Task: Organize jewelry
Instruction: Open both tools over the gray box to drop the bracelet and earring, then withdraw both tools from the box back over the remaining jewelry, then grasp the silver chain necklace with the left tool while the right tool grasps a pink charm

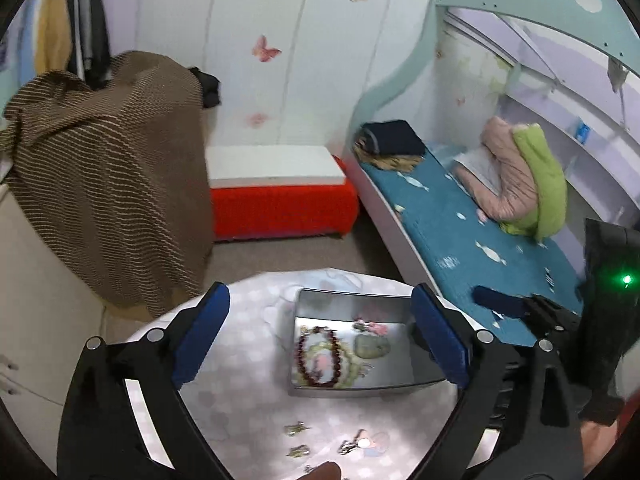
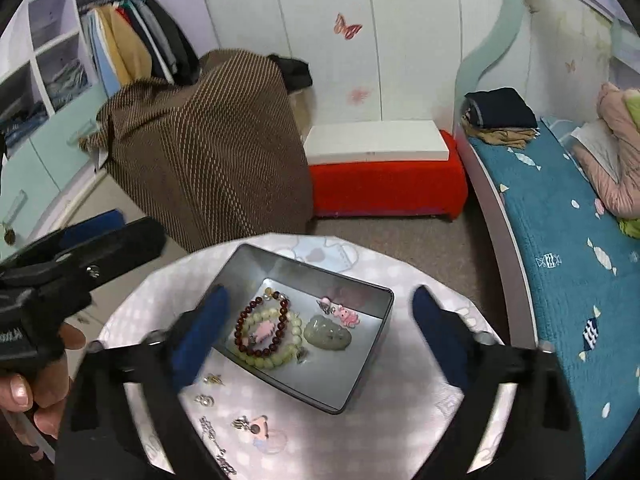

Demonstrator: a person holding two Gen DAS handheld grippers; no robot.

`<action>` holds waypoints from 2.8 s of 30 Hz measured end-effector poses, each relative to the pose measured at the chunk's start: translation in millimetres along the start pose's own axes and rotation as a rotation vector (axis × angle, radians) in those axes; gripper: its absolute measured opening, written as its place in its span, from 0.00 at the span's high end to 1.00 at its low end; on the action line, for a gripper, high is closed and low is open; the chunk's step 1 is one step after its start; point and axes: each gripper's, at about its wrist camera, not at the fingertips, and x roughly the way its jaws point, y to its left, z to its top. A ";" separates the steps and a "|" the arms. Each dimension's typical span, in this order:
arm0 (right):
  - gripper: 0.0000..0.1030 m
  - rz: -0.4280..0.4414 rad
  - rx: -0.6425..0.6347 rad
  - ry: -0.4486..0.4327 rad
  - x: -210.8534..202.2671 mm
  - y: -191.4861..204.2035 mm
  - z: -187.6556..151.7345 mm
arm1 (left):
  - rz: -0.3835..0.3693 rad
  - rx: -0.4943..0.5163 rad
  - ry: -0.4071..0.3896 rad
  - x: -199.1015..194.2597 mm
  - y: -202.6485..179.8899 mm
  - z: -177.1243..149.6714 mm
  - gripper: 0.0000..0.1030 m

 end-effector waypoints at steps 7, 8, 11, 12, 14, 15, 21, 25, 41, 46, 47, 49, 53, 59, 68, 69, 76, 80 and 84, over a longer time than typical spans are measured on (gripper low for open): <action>0.07 -0.022 0.014 -0.034 -19.2 5.4 -4.1 | 0.105 0.033 -0.089 -41.6 0.9 -13.6 0.06; 0.07 -0.021 0.017 -0.045 -23.7 7.2 -5.3 | 0.121 0.031 -0.105 -50.3 1.4 -17.2 0.06; 0.07 -0.025 0.021 -0.073 -35.8 11.2 -9.0 | 0.157 0.024 -0.144 -70.4 0.7 -25.8 0.05; 0.07 -0.025 0.020 -0.080 -39.7 12.4 -9.7 | 0.163 0.022 -0.156 -76.8 1.2 -28.3 0.05; 0.07 -0.024 0.011 -0.095 -49.2 17.7 -13.4 | 0.183 0.015 -0.182 -91.0 2.0 -35.1 0.05; 0.07 -0.023 0.008 -0.102 -53.7 19.9 -15.8 | 0.186 0.014 -0.189 -94.9 3.2 -37.2 0.05; 0.07 -0.019 0.007 -0.162 -86.5 32.0 -30.4 | 0.184 0.001 -0.223 -127.3 2.5 -59.6 0.05; 0.07 -0.019 -0.003 -0.195 -107.9 38.0 -41.3 | 0.186 -0.005 -0.239 -144.8 -0.5 -73.0 0.05; 0.07 -0.076 -0.011 -0.342 -179.3 49.7 -80.2 | 0.221 -0.040 -0.287 -197.3 0.8 -123.1 0.05; 0.07 -0.121 -0.004 -0.363 -189.8 45.7 -99.0 | 0.234 -0.044 -0.268 -197.1 5.6 -139.0 0.05; 0.07 -0.127 -0.003 -0.357 -189.5 44.6 -104.0 | 0.228 -0.046 -0.254 -194.8 6.7 -144.0 0.05; 0.07 -0.138 0.002 -0.345 -188.2 43.0 -111.9 | 0.220 -0.043 -0.235 -190.7 7.3 -151.7 0.05; 0.07 -0.140 0.022 -0.307 -181.2 38.6 -127.1 | 0.206 -0.034 -0.181 -174.6 5.6 -167.9 0.05; 0.07 -0.139 0.037 -0.271 -172.6 34.7 -134.4 | 0.186 -0.019 -0.131 -153.9 -1.7 -179.3 0.05; 0.07 -0.134 0.051 -0.243 -160.5 28.4 -133.3 | 0.171 0.035 -0.026 -95.8 -24.5 -187.6 0.05; 0.07 -0.133 0.053 -0.238 -158.6 27.5 -133.1 | 0.171 0.043 -0.006 -84.8 -26.7 -188.9 0.05; 0.07 -0.140 0.079 -0.186 -142.6 9.4 -135.4 | 0.182 0.072 0.120 -19.1 -33.0 -192.6 0.05; 0.07 -0.138 0.092 -0.163 -134.2 1.3 -135.0 | 0.203 0.074 0.181 7.5 -29.4 -197.6 0.05; 0.07 -0.133 0.093 -0.139 -124.5 -3.4 -133.8 | 0.166 0.043 0.199 12.4 -21.4 -203.0 0.22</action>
